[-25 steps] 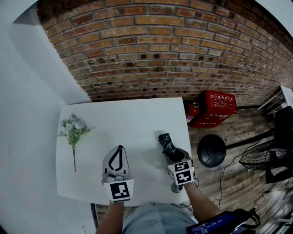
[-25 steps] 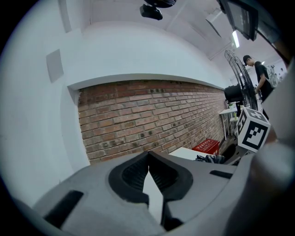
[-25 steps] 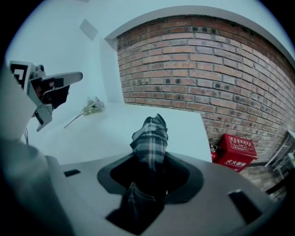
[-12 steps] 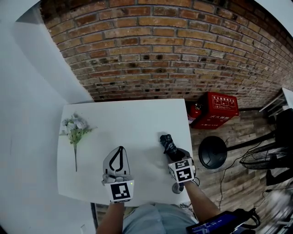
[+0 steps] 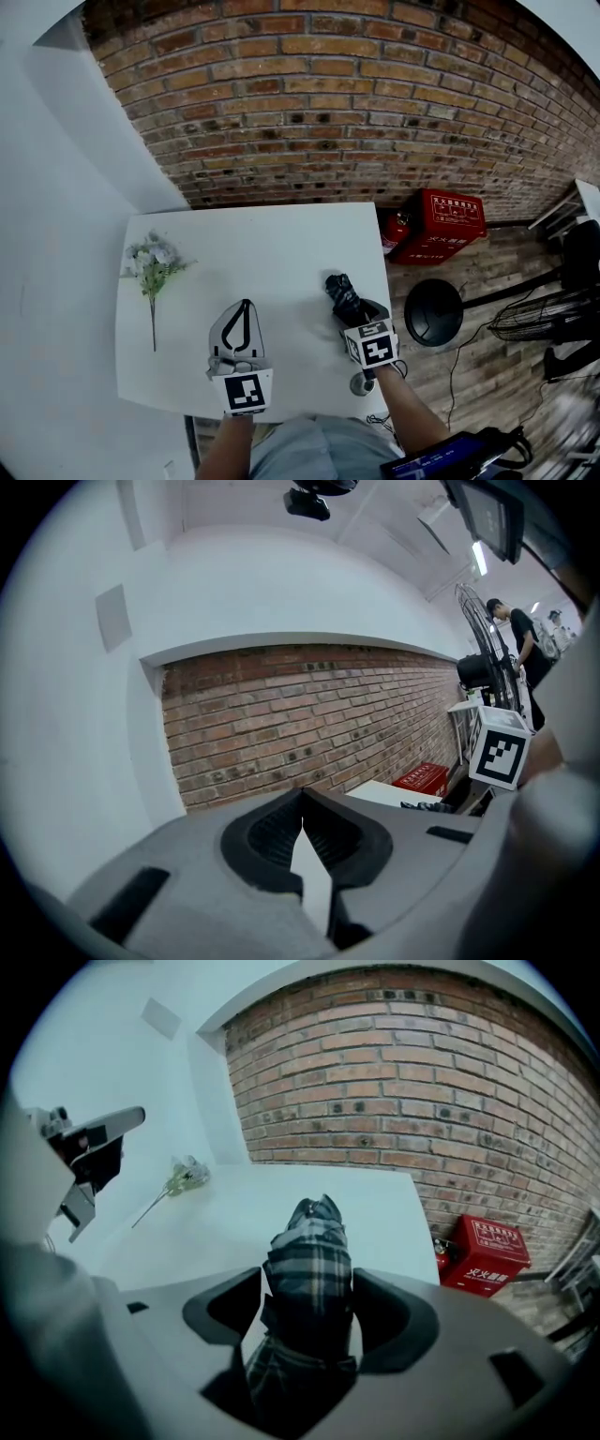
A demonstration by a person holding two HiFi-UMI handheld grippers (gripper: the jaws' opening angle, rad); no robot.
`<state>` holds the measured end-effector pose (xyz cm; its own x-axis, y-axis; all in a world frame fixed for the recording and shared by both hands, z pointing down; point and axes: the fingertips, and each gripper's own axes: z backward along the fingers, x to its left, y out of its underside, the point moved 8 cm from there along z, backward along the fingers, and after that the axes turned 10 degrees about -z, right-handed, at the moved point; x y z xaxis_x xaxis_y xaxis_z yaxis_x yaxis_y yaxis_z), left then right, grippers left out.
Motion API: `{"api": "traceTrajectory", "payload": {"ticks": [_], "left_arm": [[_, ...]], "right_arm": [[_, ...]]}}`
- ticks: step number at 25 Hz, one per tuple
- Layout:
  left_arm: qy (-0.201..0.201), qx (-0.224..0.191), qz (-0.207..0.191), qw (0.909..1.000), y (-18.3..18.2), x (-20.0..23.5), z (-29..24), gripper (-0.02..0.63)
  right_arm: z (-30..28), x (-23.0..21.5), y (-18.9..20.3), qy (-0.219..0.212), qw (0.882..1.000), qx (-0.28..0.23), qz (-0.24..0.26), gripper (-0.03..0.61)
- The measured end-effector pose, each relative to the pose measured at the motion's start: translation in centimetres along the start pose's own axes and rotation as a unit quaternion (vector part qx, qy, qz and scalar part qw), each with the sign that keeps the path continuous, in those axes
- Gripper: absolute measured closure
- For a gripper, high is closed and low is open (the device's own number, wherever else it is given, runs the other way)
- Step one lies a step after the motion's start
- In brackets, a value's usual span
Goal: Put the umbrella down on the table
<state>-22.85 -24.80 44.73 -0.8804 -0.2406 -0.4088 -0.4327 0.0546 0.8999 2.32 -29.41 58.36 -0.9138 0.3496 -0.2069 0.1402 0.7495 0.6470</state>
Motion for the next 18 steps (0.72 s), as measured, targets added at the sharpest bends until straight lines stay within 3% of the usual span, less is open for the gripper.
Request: {"api": "traceTrajectory", "payload": {"ticks": [6, 12, 15, 18], "left_arm": [[0.000, -0.011, 0.007, 0.9999, -0.8, -0.4, 0.5, 0.604], [-0.003, -0.033, -0.011, 0.9994, -2.7, -1.1, 1.2, 0.606], [-0.006, -0.039, 0.012, 0.9991, -4.5, -1.4, 1.8, 0.606], [-0.017, -0.054, 0.026, 0.9981, -7.1, -1.1, 2.6, 0.606]], "right_arm": [[1.6, 0.1, -0.7, -0.020, 0.999, -0.029, -0.003, 0.253], [5.0, 0.2, -2.2, -0.017, 0.996, -0.093, 0.000, 0.271], [7.6, 0.6, -3.7, -0.019, 0.990, -0.140, 0.003, 0.307], [11.6, 2.1, -6.5, -0.039, 0.976, -0.214, 0.014, 0.371]]}}
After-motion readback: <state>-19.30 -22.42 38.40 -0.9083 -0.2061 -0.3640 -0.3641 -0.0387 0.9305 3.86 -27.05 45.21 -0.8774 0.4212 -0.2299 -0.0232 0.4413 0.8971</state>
